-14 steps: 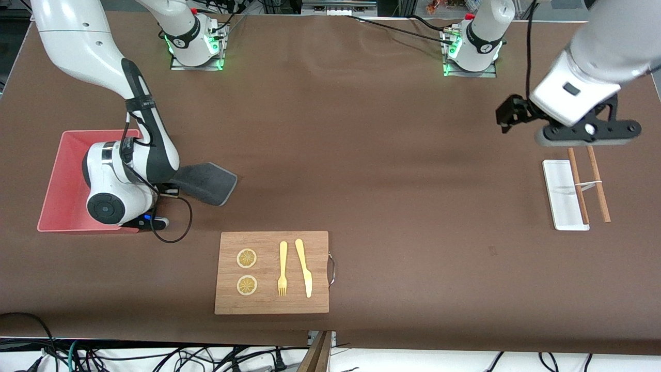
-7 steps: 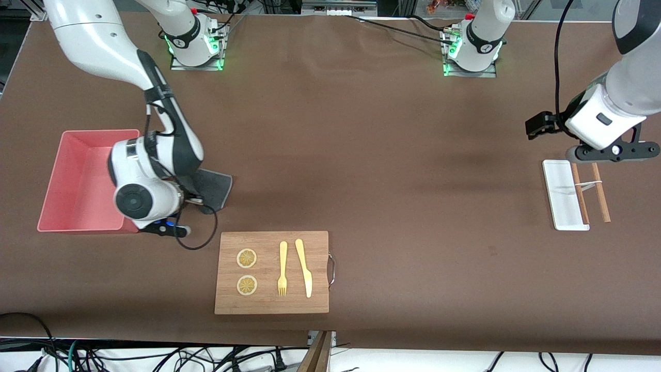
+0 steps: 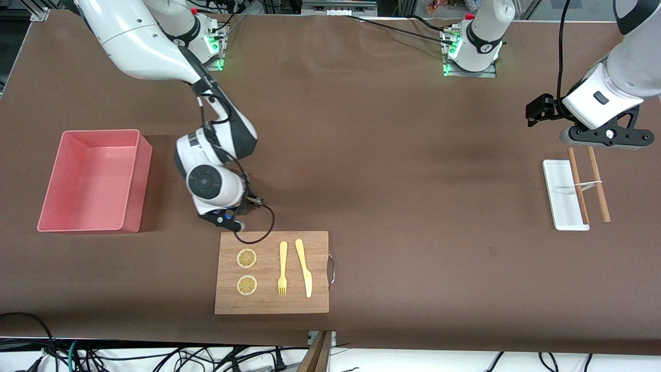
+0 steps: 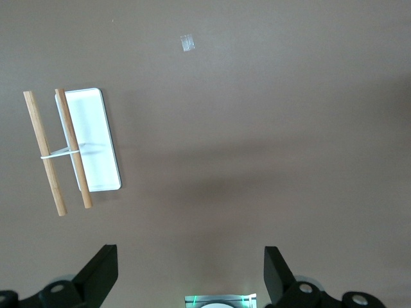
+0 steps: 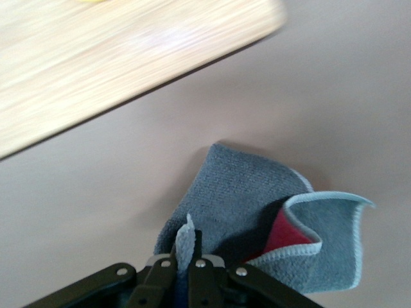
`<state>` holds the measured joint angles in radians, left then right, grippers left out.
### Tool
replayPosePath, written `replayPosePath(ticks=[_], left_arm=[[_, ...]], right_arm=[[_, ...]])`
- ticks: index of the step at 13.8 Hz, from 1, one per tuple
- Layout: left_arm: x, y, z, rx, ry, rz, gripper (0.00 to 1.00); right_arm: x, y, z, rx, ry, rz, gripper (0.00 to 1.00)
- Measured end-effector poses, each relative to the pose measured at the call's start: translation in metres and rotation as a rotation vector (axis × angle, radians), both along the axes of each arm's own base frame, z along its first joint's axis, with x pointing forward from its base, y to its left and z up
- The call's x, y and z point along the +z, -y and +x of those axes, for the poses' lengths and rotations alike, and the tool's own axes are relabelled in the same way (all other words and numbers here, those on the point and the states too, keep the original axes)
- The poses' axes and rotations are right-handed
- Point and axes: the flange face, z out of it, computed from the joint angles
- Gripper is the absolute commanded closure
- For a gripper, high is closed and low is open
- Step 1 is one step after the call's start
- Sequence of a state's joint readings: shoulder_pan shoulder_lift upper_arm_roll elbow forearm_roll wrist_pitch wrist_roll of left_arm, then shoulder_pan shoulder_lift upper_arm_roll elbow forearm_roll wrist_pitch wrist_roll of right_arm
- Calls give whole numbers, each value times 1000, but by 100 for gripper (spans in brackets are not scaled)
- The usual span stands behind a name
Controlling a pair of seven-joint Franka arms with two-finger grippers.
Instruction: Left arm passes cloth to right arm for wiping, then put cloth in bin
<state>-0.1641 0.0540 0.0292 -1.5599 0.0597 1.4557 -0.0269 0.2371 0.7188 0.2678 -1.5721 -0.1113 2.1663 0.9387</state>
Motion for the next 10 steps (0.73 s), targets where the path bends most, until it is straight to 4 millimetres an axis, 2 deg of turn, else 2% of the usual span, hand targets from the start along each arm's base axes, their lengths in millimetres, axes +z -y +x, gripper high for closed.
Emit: replayPosePath(ticks=[2,5,8,10], left_arm=[[1,2,0,-9,5,-2,0],[1,2,1,-11,7,-2,0],[1,-5,2,2,9,-4,0],[1,-9,2,8,9,-11,0]], right_arm=[[-1,-40,-11,-79,36,50,100],[11,-81,-18,-184,50,99,100],[30,-109,-22,-323,53,199,100],[37,-114,-21,-364,36,232,100]])
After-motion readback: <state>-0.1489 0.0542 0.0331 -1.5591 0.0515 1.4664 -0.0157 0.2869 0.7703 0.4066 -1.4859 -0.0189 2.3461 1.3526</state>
